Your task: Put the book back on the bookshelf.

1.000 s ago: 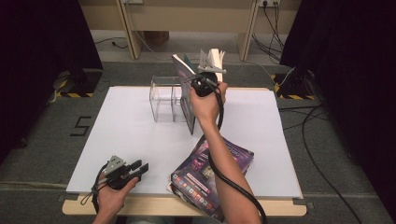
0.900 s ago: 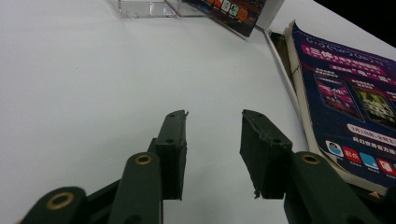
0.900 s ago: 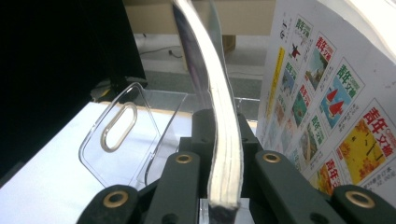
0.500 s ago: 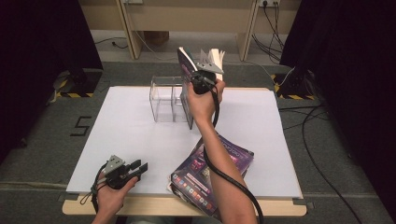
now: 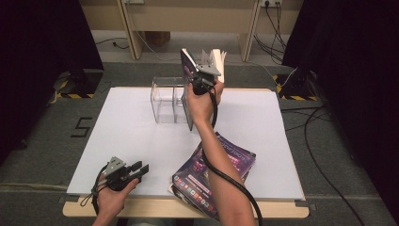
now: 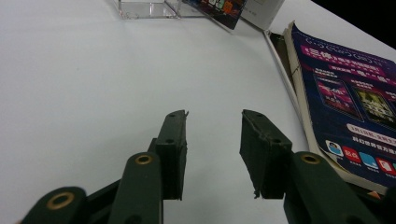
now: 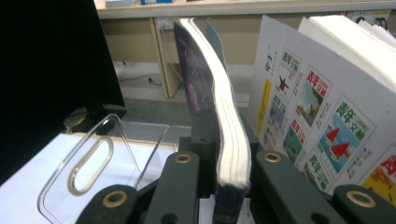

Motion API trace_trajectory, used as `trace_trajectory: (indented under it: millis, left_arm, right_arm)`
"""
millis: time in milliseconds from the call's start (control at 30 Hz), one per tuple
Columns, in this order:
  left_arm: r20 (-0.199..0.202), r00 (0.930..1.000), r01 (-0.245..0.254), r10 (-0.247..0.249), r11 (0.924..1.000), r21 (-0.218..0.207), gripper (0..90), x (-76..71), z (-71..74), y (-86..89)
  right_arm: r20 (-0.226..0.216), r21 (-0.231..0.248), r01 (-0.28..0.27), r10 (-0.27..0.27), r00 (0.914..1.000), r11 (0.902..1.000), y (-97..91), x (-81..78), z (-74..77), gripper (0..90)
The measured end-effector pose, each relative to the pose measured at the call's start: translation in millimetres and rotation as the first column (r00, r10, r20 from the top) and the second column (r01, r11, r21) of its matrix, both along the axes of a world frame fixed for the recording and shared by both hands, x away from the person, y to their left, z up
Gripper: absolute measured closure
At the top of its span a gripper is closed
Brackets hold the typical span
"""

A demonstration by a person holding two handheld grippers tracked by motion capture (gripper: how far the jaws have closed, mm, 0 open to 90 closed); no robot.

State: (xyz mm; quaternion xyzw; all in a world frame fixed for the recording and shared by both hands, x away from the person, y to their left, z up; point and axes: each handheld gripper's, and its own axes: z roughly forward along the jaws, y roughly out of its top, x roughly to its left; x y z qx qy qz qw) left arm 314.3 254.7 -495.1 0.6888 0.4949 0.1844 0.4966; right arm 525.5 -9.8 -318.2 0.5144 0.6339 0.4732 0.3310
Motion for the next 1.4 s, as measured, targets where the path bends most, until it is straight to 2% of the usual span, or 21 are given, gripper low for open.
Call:
trace_trajectory:
  millis: [133, 200, 400, 633, 1100, 1400]
  left_arm:
    - [-0.003, 1.0, -0.002, 0.002, 1.0, -0.001, 60.2, 0.4, -0.5, 0.1]
    - [-0.003, 1.0, -0.002, 0.002, 1.0, 0.0, 60.2, 0.5, -0.7, -0.2]
    - [-0.004, 1.0, -0.001, 0.001, 1.0, 0.0, 60.2, 0.0, -1.0, -0.9]
    - [-0.003, 1.0, 0.0, 0.0, 1.0, 0.002, 60.2, -0.7, -0.9, -1.2]
    - [0.0, 1.0, -0.003, 0.003, 1.0, -0.004, 60.2, -0.5, -0.1, -1.4]
    - [0.007, 0.9999, 0.008, -0.008, 0.9999, -0.01, 58.9, -1.1, 1.4, -3.7]
  right_arm:
    - [-0.023, 0.001, -0.011, 0.011, 0.9997, 0.9999, -3.3, -1.5, 0.0, 76.7]
    - [-0.03, -0.013, -0.02, 0.019, 0.9994, 0.9997, -3.7, -3.3, -0.9, 74.3]
    - [-0.051, 0.006, -0.031, 0.031, 0.9982, 0.9995, -5.7, -9.8, -5.2, 69.2]
    - [-0.063, 0.008, -0.044, 0.045, 0.997, 0.999, -8.6, -17.8, -5.2, 67.1]
    - [-0.06, 0.027, -0.052, 0.053, 0.9968, 0.9983, -19.9, -32.7, -5.0, 65.4]
    - [-0.058, 0.008, -0.074, 0.074, 0.9956, 0.9973, -24.7, -48.6, -2.6, 64.7]
